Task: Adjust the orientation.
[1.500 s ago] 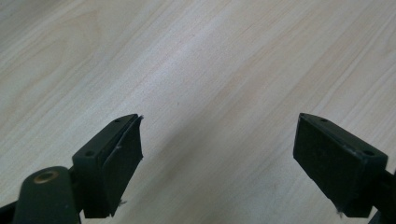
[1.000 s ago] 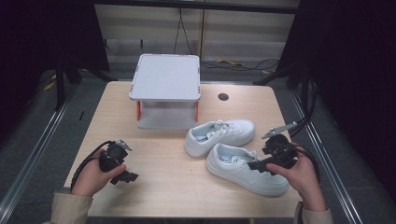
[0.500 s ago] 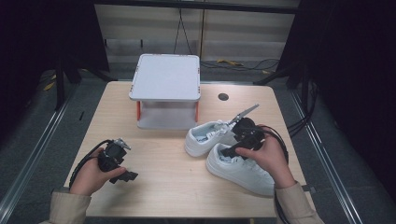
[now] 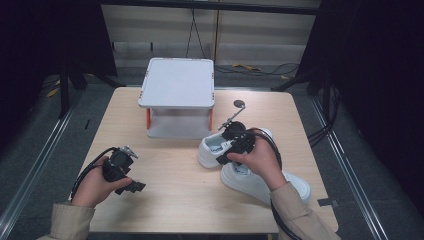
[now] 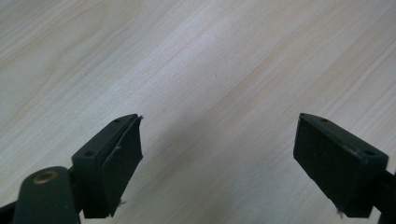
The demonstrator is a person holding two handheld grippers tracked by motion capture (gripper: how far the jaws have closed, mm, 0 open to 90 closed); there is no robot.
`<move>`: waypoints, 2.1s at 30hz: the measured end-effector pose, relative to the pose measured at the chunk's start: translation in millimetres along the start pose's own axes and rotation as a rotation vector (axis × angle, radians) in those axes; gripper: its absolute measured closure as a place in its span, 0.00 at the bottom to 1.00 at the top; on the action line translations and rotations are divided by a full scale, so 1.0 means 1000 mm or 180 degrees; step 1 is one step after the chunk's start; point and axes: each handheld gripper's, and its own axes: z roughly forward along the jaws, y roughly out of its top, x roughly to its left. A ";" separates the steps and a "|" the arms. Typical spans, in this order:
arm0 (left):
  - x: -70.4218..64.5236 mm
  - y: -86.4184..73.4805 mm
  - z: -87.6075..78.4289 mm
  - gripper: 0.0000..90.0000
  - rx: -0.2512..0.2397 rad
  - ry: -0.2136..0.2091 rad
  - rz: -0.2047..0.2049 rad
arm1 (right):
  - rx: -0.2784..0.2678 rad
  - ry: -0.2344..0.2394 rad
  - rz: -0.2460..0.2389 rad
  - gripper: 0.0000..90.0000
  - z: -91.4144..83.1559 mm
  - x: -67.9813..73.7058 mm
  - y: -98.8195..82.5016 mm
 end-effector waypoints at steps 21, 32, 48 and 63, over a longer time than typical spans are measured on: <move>0.004 -0.002 -0.002 0.17 0.0010 -0.0025 0.0012 | 0.0340 0.0041 -0.0004 0.32 0.055 0.012 0.048; 0.005 -0.003 0.001 0.17 0.0032 -0.0027 0.0002 | 0.0531 0.0009 0.0344 0.50 0.085 0.011 0.063; 0.007 -0.004 0.003 0.17 0.0066 -0.0022 0.0026 | 0.0550 0.0000 0.0473 0.81 0.093 0.010 0.063; 0.003 -0.003 0.003 0.17 0.0061 -0.0045 0.0020 | 0.0322 0.0145 0.0127 0.83 0.047 0.036 0.052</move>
